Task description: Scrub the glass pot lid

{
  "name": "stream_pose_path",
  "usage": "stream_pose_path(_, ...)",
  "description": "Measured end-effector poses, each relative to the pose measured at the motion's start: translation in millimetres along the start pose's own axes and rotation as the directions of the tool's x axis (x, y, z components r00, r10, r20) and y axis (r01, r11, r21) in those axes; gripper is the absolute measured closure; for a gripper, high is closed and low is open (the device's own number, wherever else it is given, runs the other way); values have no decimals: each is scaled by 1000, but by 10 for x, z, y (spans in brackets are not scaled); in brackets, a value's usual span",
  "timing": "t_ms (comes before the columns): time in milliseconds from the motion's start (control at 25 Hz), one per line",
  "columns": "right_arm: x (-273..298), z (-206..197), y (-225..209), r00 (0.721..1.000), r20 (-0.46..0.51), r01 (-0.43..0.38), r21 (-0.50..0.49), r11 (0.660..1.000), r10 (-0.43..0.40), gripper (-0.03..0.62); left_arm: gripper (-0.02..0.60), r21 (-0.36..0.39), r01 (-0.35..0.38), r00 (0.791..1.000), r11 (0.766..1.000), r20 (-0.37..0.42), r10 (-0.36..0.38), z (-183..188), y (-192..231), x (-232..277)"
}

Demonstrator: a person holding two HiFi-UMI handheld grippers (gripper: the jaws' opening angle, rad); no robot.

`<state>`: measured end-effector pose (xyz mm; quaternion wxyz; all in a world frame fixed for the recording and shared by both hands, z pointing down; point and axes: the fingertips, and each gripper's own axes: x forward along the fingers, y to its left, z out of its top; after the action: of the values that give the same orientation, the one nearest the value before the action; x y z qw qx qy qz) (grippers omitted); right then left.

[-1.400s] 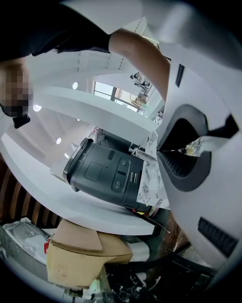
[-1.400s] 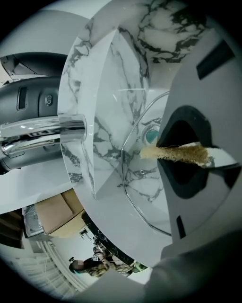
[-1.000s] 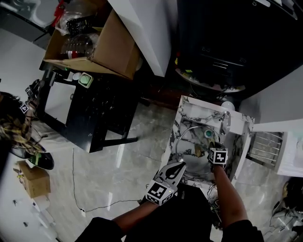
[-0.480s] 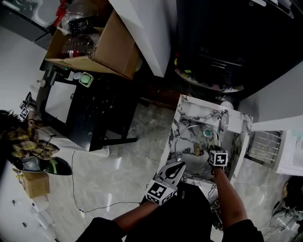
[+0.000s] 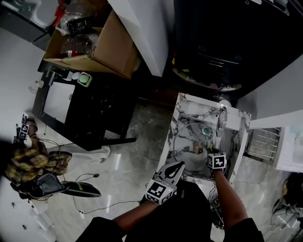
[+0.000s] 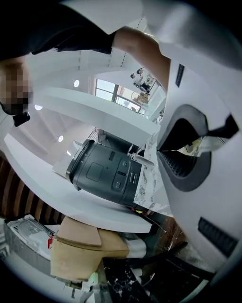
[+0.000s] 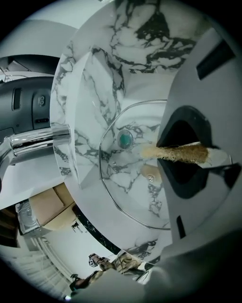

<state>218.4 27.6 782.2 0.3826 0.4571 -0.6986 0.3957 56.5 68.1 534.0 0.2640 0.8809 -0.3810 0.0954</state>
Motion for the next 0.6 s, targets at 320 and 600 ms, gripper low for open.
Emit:
stream_pose_path(320,-8,-169,144,999,-33,-5,-37,999,3,537,565,0,-9,1000,1000,8,9,-13,55,-113)
stream_pose_path(600,2,-227,264,997,-77,-26,-42,999,22,537,565,-2,-14,1000,1000,15,14,-28,72,-220)
